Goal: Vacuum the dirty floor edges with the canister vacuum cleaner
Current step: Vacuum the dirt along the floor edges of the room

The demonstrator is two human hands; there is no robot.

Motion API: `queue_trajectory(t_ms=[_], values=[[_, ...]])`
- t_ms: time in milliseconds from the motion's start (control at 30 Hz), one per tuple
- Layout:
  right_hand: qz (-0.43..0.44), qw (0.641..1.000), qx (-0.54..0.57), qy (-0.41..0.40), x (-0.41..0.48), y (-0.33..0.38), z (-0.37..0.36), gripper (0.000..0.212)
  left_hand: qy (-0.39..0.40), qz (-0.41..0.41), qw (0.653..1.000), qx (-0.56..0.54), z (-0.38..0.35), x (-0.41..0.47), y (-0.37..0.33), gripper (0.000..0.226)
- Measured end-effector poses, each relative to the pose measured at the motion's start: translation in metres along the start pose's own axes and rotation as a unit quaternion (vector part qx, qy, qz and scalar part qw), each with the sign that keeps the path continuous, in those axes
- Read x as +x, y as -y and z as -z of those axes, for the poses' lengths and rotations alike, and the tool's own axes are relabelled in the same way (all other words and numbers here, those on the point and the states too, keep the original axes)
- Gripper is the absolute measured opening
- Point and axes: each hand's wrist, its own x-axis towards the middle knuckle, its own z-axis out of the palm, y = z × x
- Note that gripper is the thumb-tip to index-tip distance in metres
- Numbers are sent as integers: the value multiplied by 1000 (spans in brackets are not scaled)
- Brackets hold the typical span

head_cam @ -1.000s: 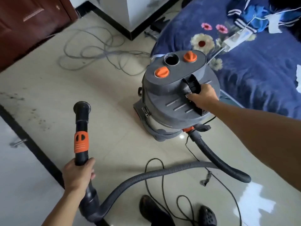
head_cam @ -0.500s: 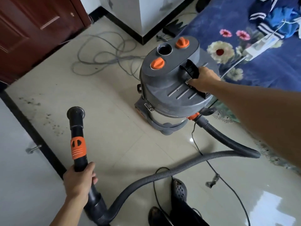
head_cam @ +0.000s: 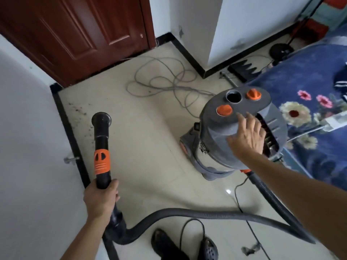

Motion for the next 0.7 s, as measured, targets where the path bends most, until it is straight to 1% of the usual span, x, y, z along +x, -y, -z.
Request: queue_trajectory(t_ms=[67, 100, 167, 233, 300, 367, 400, 433, 467, 500, 600, 633, 700], values=[[59, 998, 6, 33, -22, 42, -15, 73, -13, 2, 1000, -19, 11, 18, -6, 15], [88, 994, 5, 69, -35, 64, -26, 69, -22, 6, 999, -28, 17, 29, -8, 14], [131, 975, 15, 180, -62, 108, -49, 61, -31, 18, 998, -57, 28, 53, -15, 11], [161, 939, 31, 303, -86, 154, -73, 60, -42, 28, 993, -104, 38, 77, -24, 10], [194, 893, 34, 405, -108, 198, -91, 68, -58, 41, 984, -164, 47, 104, -34, 10], [202, 852, 46, 481, -125, 236, -106, 79, -59, 61, 972, -217, 53, 129, -46, 7], [200, 838, 60, 504, -132, 251, -111, 84, -57, 74, 966, -239, 54, 140, -51, 7], [195, 833, 77, 513, -137, 264, -117, 86, -56, 89, 960, -261, 56, 149, -55, 7], [191, 837, 98, 504, -140, 276, -119, 84, -55, 103, 952, -283, 56, 157, -59, 7], [182, 848, 120, 483, -140, 285, -122, 80, -56, 119, 944, -304, 56, 165, -62, 7], [167, 884, 144, 412, -123, 306, -132, 51, -48, 188, 911, -364, 51, 187, -65, 9], [170, 889, 138, 402, -114, 310, -137, 43, -42, 215, 898, -381, 48, 195, -63, 11], [186, 886, 114, 408, -92, 317, -145, 30, -17, 264, 875, -405, 41, 212, -54, 14]])
